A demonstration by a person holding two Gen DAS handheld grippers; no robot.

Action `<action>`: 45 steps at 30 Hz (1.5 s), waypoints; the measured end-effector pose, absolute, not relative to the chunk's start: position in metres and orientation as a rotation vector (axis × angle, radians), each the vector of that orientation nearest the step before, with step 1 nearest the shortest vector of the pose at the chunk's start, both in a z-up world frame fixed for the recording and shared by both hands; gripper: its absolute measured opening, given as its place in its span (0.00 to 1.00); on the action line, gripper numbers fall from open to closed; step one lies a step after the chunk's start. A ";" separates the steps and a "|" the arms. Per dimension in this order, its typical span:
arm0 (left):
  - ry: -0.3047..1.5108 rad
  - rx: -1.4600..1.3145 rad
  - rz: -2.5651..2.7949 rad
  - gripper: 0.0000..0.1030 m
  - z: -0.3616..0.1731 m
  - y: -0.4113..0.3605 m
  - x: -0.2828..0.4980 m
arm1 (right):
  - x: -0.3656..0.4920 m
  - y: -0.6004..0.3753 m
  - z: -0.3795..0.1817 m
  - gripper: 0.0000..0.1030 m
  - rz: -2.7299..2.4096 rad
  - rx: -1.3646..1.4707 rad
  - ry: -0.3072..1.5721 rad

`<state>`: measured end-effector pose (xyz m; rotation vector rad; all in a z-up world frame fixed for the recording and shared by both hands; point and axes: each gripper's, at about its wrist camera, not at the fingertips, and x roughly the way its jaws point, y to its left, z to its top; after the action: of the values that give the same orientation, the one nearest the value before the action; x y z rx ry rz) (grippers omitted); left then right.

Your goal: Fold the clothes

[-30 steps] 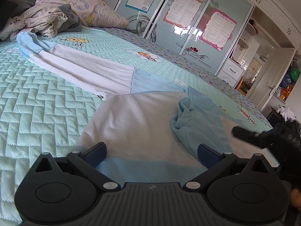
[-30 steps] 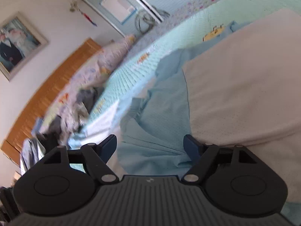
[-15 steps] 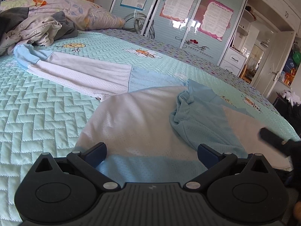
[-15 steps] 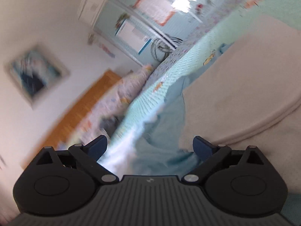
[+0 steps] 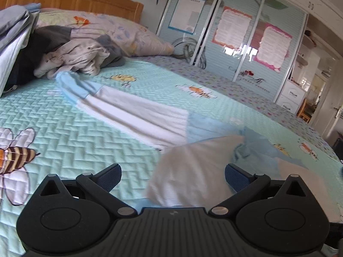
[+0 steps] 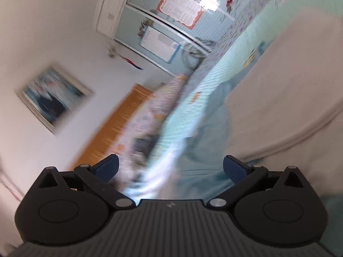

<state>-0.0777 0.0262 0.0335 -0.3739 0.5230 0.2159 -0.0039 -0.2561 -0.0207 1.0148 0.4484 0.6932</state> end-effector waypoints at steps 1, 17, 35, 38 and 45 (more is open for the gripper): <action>0.561 -0.385 0.186 1.00 0.030 0.030 -0.076 | -0.003 -0.251 -0.021 1.00 0.720 1.044 0.464; 0.569 -0.236 0.272 1.00 0.036 0.057 -0.105 | 0.069 -0.083 0.037 0.93 0.942 0.705 0.777; 0.477 -0.359 0.330 1.00 0.063 0.151 -0.064 | 0.066 -0.055 0.005 1.00 0.976 1.072 0.497; 0.545 -0.378 0.201 0.99 0.067 0.151 -0.001 | 0.049 -0.076 -0.016 1.00 0.893 0.969 0.366; 0.869 -0.315 0.112 0.99 0.025 0.153 0.109 | 0.069 -0.072 -0.037 1.00 0.972 1.006 0.452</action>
<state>0.1092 0.1526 0.0251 -0.3154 0.8688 0.1120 0.0692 -0.0722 -0.0373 1.0064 0.4520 0.9717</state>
